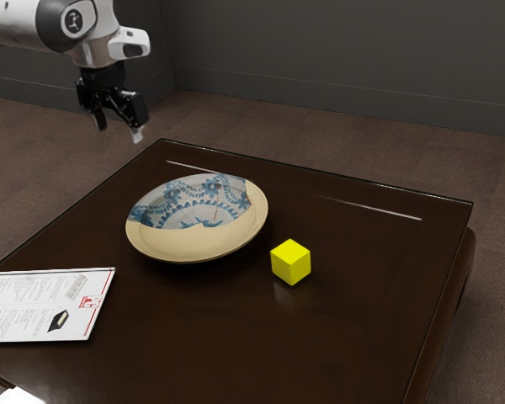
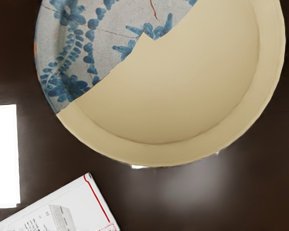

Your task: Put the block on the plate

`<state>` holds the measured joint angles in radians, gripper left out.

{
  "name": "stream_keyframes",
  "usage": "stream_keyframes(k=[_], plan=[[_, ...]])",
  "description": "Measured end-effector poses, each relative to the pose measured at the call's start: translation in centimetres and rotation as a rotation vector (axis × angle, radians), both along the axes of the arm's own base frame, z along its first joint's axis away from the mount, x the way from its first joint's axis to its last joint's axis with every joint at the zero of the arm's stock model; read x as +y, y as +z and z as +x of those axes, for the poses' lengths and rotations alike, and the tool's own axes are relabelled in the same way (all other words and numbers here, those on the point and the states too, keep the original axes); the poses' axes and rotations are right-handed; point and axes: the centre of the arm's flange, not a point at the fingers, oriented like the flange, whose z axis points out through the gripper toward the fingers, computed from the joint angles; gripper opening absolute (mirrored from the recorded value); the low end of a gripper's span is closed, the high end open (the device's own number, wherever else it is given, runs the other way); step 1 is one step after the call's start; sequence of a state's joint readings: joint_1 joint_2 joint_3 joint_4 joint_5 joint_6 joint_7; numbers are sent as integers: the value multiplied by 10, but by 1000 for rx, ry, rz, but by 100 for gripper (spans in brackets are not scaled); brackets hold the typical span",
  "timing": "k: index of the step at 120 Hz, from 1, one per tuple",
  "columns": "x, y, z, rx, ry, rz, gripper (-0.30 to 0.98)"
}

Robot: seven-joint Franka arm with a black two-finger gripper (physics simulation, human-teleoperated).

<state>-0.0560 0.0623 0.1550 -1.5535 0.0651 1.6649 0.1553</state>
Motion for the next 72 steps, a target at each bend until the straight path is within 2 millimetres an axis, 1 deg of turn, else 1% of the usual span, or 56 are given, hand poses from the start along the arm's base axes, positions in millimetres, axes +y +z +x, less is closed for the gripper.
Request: stream_keyframes(k=[12, 20, 26, 36, 41, 45, 55, 72], plan=[[-1, 1, -2, 8, -6, 5, 69], [-14, -3, 1, 16, -28, 10, 69], [-38, -11, 7, 31, -60, 18, 69], [-97, -30, 19, 56, -139, 31, 69], [-121, -38, 22, 62, -167, 36, 69], [-133, -45, 25, 67, -178, 38, 68], [-155, -67, 33, 78, -187, 44, 69], [-197, -113, 45, 95, -185, 25, 69]])
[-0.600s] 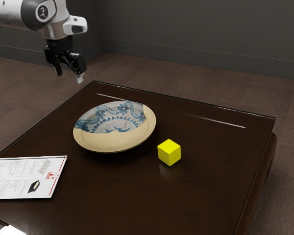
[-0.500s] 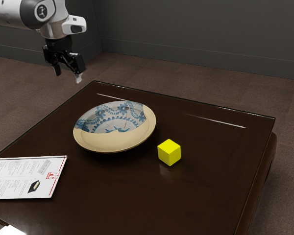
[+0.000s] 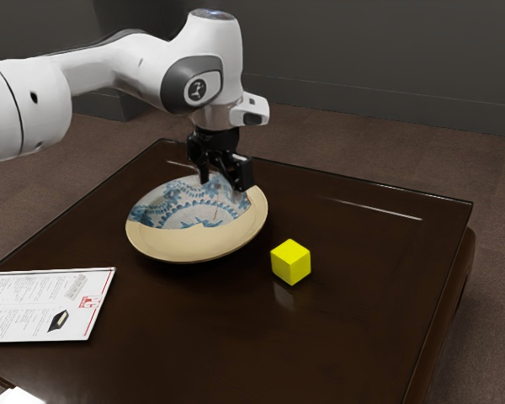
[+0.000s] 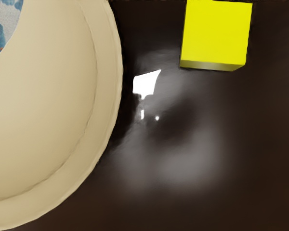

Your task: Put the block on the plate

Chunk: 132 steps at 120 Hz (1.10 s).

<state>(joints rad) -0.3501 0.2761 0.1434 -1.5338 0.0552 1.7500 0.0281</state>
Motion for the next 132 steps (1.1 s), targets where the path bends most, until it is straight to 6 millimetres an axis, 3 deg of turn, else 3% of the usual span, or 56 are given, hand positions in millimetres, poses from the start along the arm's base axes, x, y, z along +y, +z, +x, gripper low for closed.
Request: stream_keyframes(k=[16, 28, 44, 74, 132], plan=[[-27, -38, 9, 15, 28, -36, 69], [-53, -56, 8, 17, 25, -48, 69], [-68, -78, 9, 25, 37, -56, 69], [-68, -122, 29, 25, 36, -76, 69], [-61, -171, 85, -17, -70, -106, 69]])
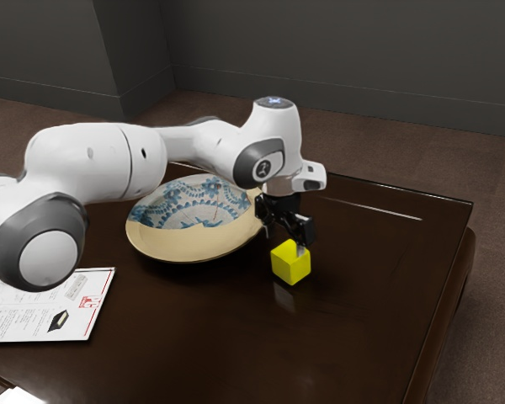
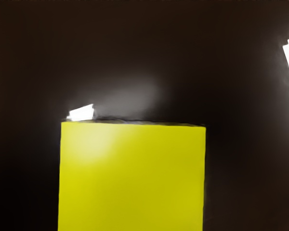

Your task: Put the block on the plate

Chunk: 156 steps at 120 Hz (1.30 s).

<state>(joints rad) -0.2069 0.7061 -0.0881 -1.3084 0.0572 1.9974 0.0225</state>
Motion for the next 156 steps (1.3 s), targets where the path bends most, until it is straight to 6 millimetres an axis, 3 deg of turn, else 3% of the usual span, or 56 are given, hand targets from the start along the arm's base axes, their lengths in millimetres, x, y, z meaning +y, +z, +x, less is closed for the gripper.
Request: stream_keyframes(k=[52, 65, 96, 133, 156], plan=[[3, -48, 16, 13, -58, -14, 69], [3, -54, 17, 14, -70, -16, 62], [2, -53, 18, 2, -92, -17, 49], [0, -46, 16, -10, -115, -8, 44], [-4, -13, 13, -44, -126, -7, 41]])
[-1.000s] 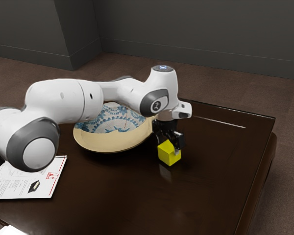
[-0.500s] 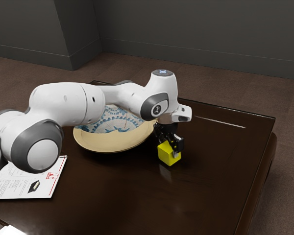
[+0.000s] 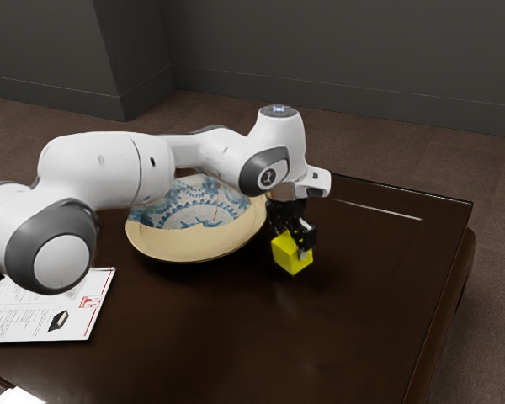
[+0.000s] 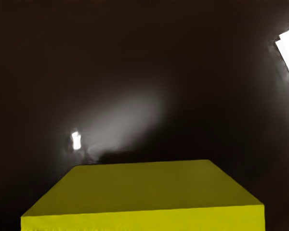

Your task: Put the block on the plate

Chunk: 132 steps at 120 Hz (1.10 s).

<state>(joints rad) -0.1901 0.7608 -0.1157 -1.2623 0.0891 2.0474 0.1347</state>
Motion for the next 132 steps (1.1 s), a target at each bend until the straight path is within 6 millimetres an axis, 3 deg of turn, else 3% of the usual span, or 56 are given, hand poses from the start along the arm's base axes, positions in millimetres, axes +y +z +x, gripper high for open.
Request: stream_keyframes(k=[14, 21, 58, 105, 132], plan=[[2, 32, -6, -29, -1, -1, 41], [7, 38, -7, -34, 5, 0, 41], [75, 74, 2, -69, 81, 31, 41], [170, 75, 10, -38, 170, 55, 41], [222, 58, 9, -6, 196, 68, 41]])
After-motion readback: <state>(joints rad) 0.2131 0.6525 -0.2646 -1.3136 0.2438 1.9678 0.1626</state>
